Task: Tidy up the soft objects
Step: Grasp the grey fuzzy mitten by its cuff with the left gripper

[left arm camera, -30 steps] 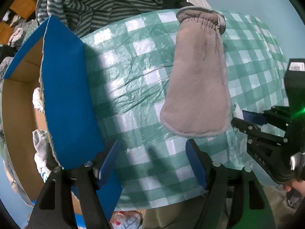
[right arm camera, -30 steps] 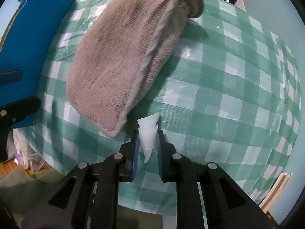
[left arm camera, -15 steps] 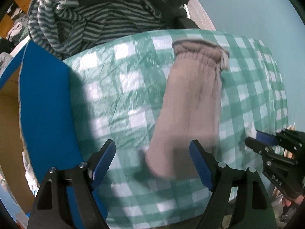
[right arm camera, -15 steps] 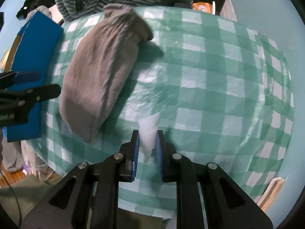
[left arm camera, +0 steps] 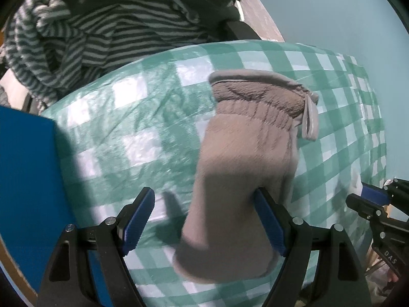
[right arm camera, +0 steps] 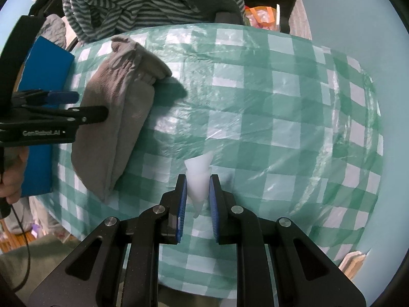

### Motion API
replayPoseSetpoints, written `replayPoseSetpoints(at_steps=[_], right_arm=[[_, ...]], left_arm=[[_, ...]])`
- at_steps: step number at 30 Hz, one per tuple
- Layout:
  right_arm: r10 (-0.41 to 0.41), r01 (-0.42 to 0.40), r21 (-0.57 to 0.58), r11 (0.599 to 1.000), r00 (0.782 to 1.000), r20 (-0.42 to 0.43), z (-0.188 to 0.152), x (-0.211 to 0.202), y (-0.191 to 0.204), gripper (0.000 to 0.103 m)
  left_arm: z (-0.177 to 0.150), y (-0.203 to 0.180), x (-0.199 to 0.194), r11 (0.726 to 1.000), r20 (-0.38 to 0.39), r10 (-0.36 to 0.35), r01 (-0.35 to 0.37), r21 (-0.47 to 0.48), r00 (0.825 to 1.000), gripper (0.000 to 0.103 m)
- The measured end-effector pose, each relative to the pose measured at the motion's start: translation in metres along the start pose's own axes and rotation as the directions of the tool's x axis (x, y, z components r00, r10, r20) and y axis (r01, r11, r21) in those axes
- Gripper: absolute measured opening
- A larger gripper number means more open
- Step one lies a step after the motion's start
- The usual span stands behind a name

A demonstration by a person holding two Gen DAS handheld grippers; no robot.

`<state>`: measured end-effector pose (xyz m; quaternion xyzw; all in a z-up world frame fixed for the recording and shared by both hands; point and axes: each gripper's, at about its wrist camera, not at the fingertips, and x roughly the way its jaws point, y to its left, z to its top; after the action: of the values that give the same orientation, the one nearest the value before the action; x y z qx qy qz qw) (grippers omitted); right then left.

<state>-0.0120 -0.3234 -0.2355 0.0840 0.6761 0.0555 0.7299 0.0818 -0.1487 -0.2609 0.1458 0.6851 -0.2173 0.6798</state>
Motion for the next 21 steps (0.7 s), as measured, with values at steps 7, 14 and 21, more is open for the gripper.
replayPoseSetpoints(at_steps=[7, 14, 21], right_arm=[[0.001, -0.001, -0.006, 1.0, 1.0, -0.008, 0.007, 0.001, -0.004, 0.015], [0.007, -0.007, -0.008, 1.0, 1.0, -0.005, 0.016, 0.001, -0.005, 0.015], [0.015, -0.015, -0.015, 1.0, 1.0, 0.006, 0.018, -0.003, -0.003, 0.016]], left_arm=[[0.01, -0.007, 0.011, 0.999, -0.017, -0.054, 0.054, -0.002, 0.998, 0.081], [0.01, -0.016, 0.009, 0.994, -0.022, -0.109, 0.109, 0.013, 0.994, 0.03], [0.001, -0.03, -0.006, 0.996, 0.013, -0.08, 0.079, 0.047, 0.997, 0.018]])
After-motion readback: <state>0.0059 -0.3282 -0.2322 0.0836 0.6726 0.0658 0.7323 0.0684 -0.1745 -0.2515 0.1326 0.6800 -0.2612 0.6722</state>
